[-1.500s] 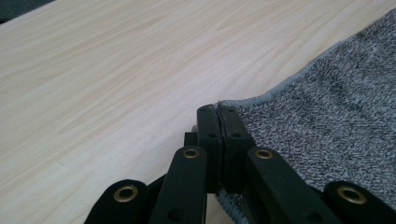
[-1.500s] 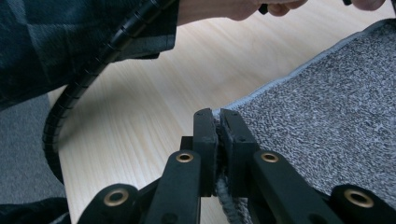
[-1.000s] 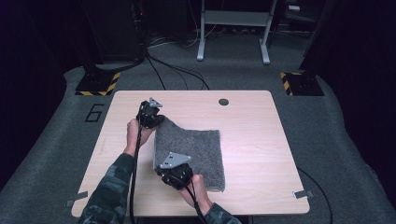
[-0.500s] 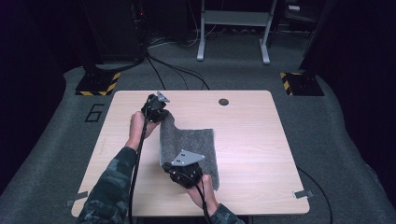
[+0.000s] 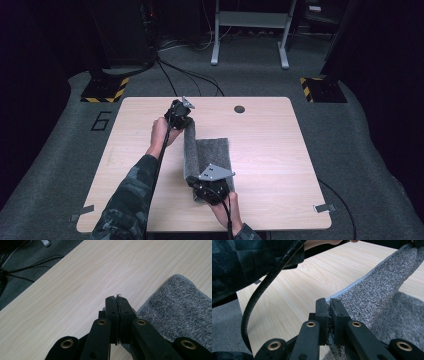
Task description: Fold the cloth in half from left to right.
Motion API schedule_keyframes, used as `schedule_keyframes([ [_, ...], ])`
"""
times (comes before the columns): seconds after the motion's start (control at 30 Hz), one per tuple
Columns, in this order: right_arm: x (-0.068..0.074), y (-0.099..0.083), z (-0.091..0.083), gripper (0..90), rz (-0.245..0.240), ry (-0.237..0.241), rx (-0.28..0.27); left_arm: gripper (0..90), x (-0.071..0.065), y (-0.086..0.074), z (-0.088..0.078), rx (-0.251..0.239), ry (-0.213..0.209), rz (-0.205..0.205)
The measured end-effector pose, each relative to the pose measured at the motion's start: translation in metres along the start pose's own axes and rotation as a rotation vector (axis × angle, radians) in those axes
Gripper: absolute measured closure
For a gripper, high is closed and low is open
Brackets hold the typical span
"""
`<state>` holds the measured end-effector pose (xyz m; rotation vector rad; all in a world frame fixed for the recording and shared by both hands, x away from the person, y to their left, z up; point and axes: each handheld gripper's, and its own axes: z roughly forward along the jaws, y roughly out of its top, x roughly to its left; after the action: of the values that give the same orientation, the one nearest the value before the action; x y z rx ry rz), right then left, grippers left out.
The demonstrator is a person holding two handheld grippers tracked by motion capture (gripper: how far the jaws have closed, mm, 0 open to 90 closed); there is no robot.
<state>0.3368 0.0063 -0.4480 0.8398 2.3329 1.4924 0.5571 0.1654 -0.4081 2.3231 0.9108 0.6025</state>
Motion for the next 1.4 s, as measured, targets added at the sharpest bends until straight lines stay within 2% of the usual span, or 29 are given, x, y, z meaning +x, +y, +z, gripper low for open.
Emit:
schedule_keyframes([
  [0.37,-0.011,-0.016,-0.008,85.1,0.046,-0.024,0.001,88.3,-0.016,0.011,0.023,0.041,-0.031,0.024],
  [0.5,-0.014,-0.022,-0.009,84.9,0.047,-0.032,0.014,88.3,-0.022,0.014,0.030,0.056,-0.034,0.043],
  [0.7,-0.018,-0.032,-0.010,84.7,0.089,-0.042,0.012,88.1,-0.026,0.015,0.038,0.085,-0.045,0.042],
  [0.83,-0.019,-0.035,-0.013,84.6,0.101,-0.048,0.006,88.1,-0.031,0.017,0.043,0.085,-0.058,0.034],
  [1.1,-0.023,-0.046,-0.022,84.5,0.123,-0.074,0.001,88.1,-0.047,0.026,0.052,0.080,-0.073,0.051],
  [1.4,-0.032,-0.063,-0.027,83.4,0.160,-0.083,0.040,87.7,-0.062,0.032,0.067,0.106,-0.075,0.071],
])
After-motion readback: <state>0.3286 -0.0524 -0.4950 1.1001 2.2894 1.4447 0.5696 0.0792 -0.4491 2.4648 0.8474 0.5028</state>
